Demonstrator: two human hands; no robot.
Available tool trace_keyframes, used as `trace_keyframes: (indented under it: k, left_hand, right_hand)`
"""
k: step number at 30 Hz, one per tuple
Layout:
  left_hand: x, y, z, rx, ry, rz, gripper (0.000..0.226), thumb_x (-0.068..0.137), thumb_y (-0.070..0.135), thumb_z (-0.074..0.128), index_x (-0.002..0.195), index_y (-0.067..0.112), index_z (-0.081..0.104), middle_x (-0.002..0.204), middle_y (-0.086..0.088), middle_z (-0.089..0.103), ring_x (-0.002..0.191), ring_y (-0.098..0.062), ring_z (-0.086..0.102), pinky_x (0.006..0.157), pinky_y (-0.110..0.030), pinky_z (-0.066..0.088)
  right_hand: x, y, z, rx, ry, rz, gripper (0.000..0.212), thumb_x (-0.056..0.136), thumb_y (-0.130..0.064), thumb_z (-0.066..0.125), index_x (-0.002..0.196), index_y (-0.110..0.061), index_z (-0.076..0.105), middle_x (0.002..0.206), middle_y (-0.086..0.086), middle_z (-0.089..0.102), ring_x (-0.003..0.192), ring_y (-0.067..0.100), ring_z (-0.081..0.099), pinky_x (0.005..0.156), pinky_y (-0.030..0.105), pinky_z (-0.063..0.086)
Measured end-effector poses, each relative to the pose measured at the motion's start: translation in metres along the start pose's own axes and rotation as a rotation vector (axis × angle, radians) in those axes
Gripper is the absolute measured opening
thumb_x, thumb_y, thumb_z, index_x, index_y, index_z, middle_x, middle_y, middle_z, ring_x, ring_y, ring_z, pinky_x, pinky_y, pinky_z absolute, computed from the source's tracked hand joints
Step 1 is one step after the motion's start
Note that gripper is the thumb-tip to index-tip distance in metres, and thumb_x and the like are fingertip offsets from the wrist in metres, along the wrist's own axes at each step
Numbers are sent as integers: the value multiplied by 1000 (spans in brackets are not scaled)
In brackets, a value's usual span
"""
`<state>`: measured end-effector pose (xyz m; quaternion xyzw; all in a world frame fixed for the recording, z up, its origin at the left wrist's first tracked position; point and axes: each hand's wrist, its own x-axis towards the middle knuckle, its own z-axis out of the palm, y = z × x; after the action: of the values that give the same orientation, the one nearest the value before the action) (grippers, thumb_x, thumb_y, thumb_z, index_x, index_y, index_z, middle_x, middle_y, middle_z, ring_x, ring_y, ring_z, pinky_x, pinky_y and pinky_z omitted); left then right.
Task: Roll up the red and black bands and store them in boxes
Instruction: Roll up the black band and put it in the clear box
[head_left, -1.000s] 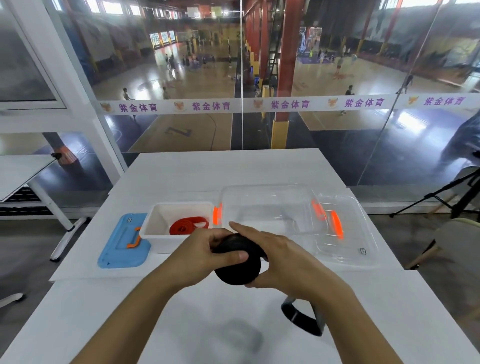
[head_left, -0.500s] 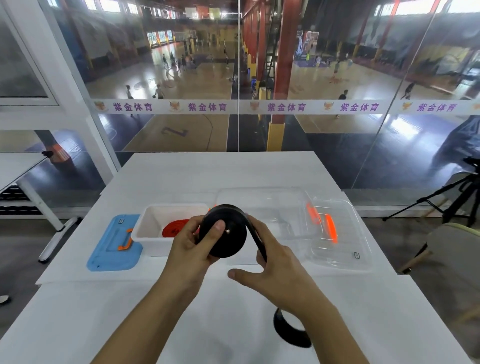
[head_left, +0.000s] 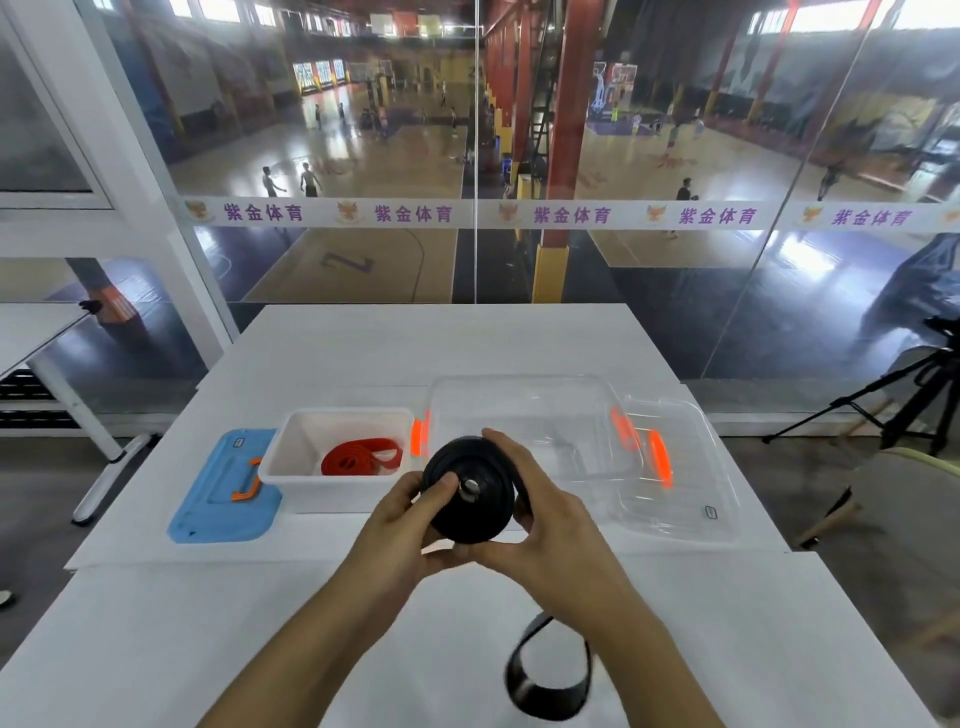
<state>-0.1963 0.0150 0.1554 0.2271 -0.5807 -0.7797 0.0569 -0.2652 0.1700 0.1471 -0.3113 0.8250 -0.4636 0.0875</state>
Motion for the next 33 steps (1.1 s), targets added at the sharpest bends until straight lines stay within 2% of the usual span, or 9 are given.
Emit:
trace_keyframes:
  k: [5,8,11,16,23,26,28,30,33]
  left_hand:
    - [5,24,-23,373,-97,143,51,73,38,87,120,36,67,109,-1,77,103,-15,74,88,-35,60]
    - [6,36,-29,612,-274,138,37,79,31,82,114,31,74,111,5,78,110,-12,72,98,-35,55]
    - [7,39,-33,666,-280,185,24,85,21,81,109,23,77,107,3,79,107,-14,73,98,-36,56]
    - [5,30,-29,425,-129,234,19,87,17,75,104,25,79,102,-2,80,99,-18,75,76,-28,62]
    - [6,21,-12,-15,62,200,24,88,25,69,110,16,76,107,-9,79,103,-22,75,87,-42,60]
    - [8,17,-1,-165,119,154,26,95,22,64,116,9,71,110,-11,78,104,-24,75,86,-43,60]
    - [7,11,9,-255,122,110,28,98,23,61,119,7,68,111,-14,78,104,-28,75,84,-41,62]
    - [5,5,17,-290,111,63,29,99,26,59,121,7,66,111,-15,78,102,-28,76,81,-38,62]
    - [4,-2,16,-256,77,-10,33,100,27,57,125,6,62,112,-16,77,101,-33,76,79,-41,61]
  right_hand:
    - [5,-3,-24,-216,-254,-79,105,76,-30,87,147,-70,21,128,-21,64,106,11,62,97,33,55]
    - [6,-10,-27,-288,-327,-128,107,78,-25,85,148,-72,18,122,-21,64,90,2,56,89,27,54]
    - [6,-16,-28,-326,-340,-145,107,80,-27,83,149,-70,14,110,-22,60,82,-1,50,83,22,51]
    - [6,-17,-32,-204,-254,-76,99,80,-35,82,147,-70,18,95,-8,60,75,8,48,83,32,55]
    - [2,-25,-28,-47,-196,14,113,73,-48,87,144,-78,5,75,0,41,68,11,44,74,39,53]
    - [2,-22,-18,-9,-136,20,115,74,-50,86,147,-74,0,71,-10,43,67,7,46,71,30,49]
    - [5,-21,-7,54,-78,-6,117,73,-50,86,152,-67,2,88,-24,61,83,-2,60,84,20,52]
    - [7,-21,1,91,-9,-14,112,71,-47,85,152,-63,10,118,-30,65,109,-2,65,99,26,54]
    - [8,-17,-4,77,-6,4,98,70,-38,87,145,-59,26,121,-30,65,111,-1,66,97,31,56]
